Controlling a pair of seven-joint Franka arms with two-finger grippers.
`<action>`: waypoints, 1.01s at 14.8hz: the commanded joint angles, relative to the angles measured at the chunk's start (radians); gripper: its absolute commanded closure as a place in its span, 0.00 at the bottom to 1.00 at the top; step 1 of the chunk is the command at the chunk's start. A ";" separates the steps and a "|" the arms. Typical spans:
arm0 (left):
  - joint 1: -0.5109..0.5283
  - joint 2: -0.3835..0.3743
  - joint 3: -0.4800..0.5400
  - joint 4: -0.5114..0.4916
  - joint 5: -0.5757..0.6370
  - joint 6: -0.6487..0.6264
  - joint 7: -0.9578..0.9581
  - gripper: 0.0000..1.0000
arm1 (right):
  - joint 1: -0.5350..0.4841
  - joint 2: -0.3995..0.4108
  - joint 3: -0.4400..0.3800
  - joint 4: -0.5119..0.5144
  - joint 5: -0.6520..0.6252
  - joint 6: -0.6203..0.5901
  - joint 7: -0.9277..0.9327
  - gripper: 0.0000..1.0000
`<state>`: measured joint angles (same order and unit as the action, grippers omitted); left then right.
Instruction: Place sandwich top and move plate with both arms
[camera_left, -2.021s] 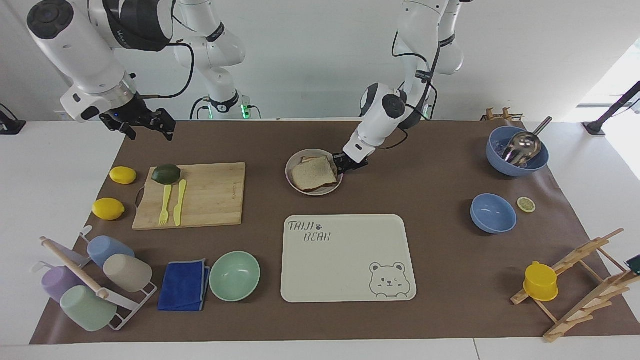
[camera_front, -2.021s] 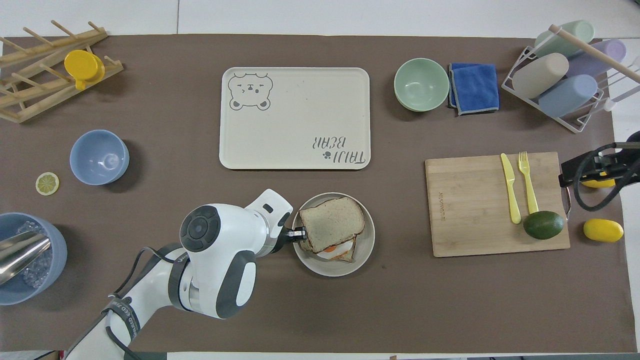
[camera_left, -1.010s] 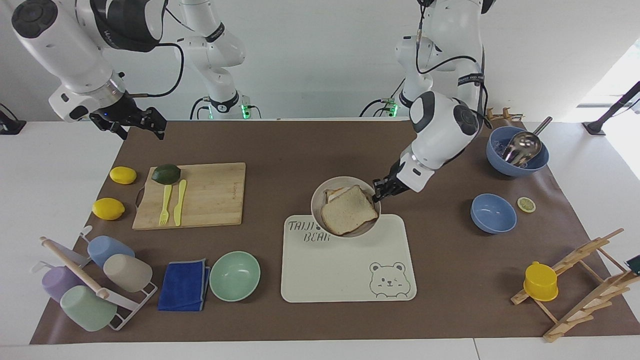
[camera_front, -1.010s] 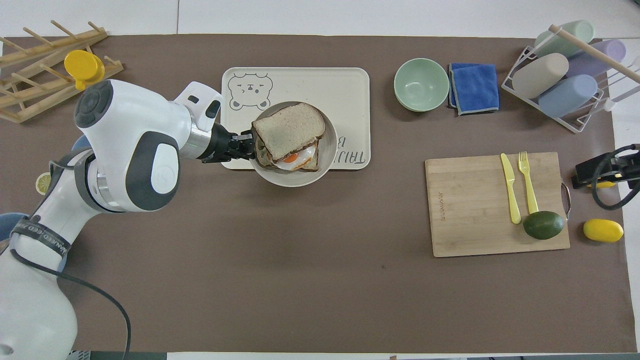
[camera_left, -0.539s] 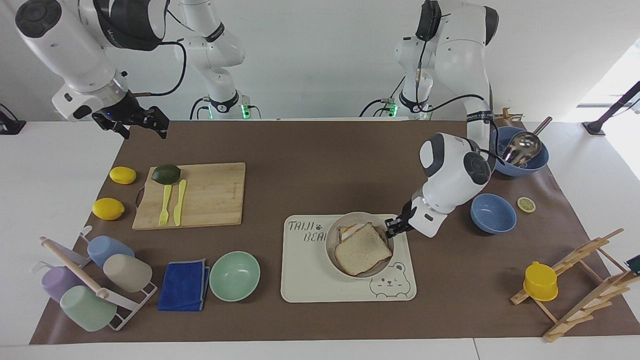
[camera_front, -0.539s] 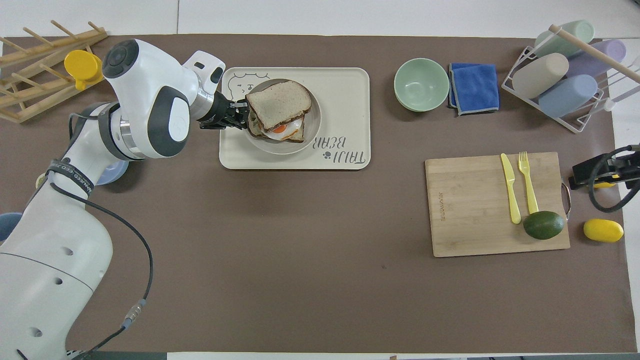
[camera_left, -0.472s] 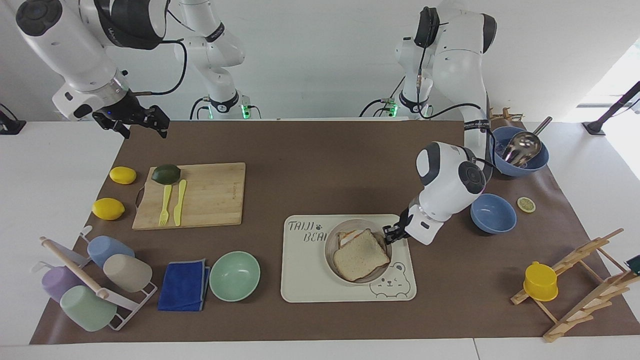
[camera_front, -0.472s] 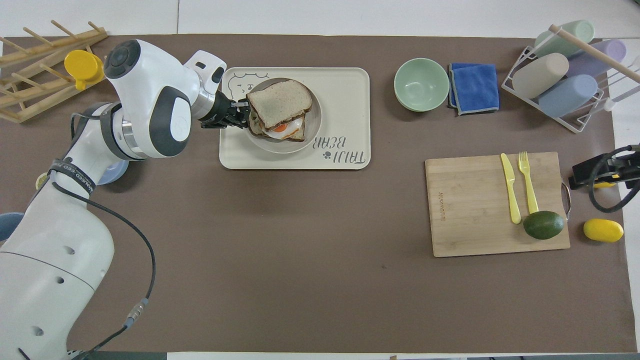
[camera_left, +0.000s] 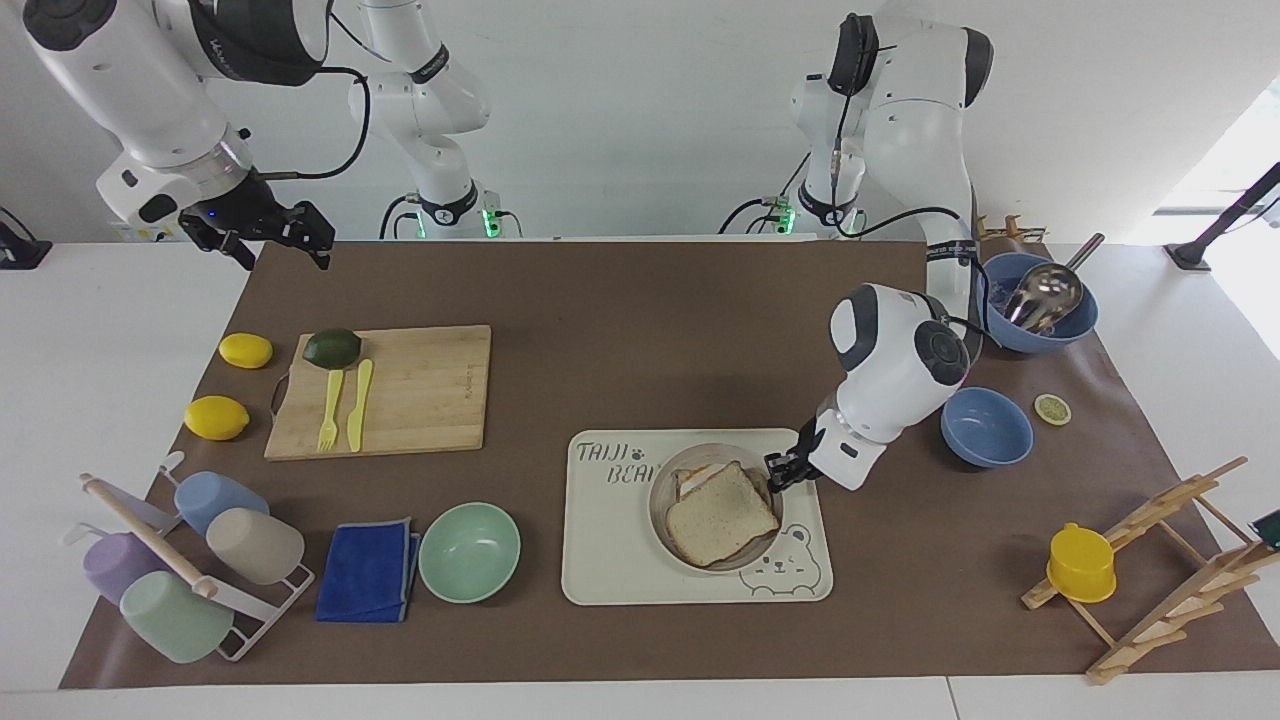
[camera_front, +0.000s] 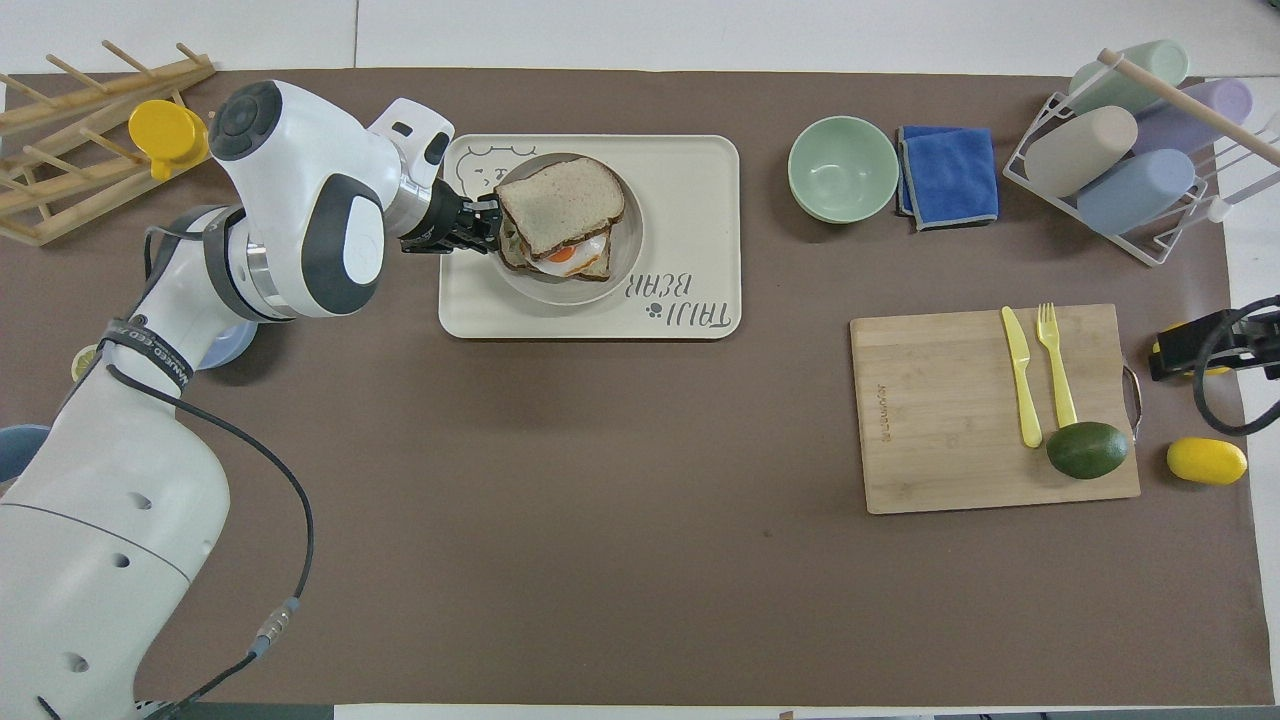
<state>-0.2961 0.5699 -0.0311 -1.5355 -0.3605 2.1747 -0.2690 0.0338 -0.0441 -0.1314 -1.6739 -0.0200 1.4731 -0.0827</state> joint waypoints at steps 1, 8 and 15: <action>0.008 -0.012 0.003 0.002 0.012 -0.016 0.008 0.00 | 0.000 -0.013 0.004 -0.007 0.012 -0.013 -0.016 0.00; 0.141 -0.192 0.023 -0.006 0.138 -0.275 0.014 0.00 | -0.003 -0.013 0.004 -0.007 0.012 -0.013 -0.016 0.00; 0.202 -0.451 0.026 -0.041 0.275 -0.556 0.074 0.00 | -0.003 -0.013 0.004 -0.007 0.012 -0.013 -0.016 0.00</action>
<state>-0.1094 0.2102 -0.0013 -1.5227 -0.1153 1.6750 -0.2403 0.0349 -0.0441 -0.1278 -1.6740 -0.0200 1.4725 -0.0826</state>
